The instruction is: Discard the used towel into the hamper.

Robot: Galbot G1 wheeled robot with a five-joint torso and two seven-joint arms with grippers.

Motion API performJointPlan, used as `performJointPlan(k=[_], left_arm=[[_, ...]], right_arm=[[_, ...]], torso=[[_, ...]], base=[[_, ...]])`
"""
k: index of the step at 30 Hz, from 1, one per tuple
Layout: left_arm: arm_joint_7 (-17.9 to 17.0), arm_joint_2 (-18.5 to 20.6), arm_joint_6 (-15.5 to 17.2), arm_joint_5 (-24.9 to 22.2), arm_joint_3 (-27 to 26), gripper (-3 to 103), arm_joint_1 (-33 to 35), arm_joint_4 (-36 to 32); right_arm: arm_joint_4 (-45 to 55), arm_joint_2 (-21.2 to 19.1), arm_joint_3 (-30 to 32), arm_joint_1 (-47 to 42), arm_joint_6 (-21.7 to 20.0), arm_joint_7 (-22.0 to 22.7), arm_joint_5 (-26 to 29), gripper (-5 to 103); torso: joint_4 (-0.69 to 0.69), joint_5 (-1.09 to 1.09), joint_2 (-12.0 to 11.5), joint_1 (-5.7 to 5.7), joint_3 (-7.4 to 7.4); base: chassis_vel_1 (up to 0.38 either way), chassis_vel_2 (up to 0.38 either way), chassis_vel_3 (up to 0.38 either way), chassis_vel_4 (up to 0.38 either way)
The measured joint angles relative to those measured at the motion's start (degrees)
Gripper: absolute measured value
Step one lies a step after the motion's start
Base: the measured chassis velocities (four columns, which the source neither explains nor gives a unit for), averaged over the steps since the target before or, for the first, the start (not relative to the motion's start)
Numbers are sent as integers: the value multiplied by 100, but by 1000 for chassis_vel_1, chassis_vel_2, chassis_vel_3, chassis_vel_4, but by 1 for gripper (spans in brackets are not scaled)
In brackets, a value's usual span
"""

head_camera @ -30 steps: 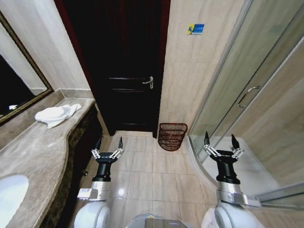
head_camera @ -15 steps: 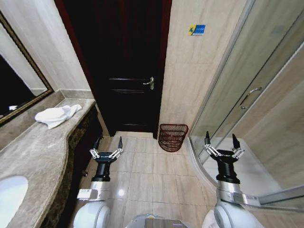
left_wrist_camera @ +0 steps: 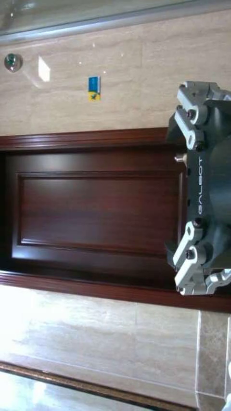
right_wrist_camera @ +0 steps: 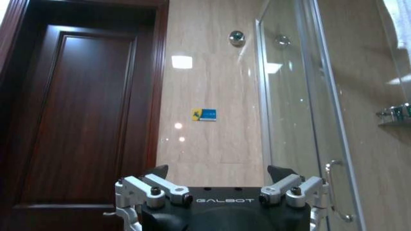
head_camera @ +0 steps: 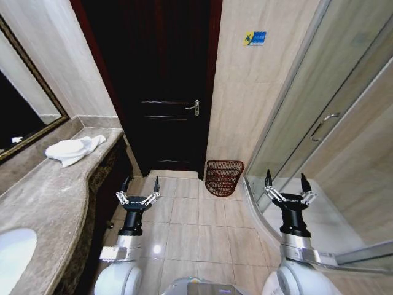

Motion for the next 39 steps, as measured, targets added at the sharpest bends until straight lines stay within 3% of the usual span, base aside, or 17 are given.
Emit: performJointPlan(k=[8,13,26,39], left_arm=[[-20,1,6,-14,-6,100,-15,10],[-79,-8,72,-29,-3,100,-27,14],[-96,-1,125,-16,-10,100,-23,20],[-172,-39,140,-16,-19,100,-51,32]], right_arm=[[-42,-3,-12,36,13,17,-58,100],[-134,-3,30,164,232,73,-264,100],[-130,-12,-1,118,239,-182,-86,100],[-76,-1,-4,82,239,-139,-74,100]], torso=[[0,-1,0,0,0],[0,0,0,0,0],[0,0,0,-1,0],[0,-1,-1,2,1]], base=[[78,83,-87,-85],[9,7,-7,-10],[0,0,0,0],[-155,144,154,-155]])
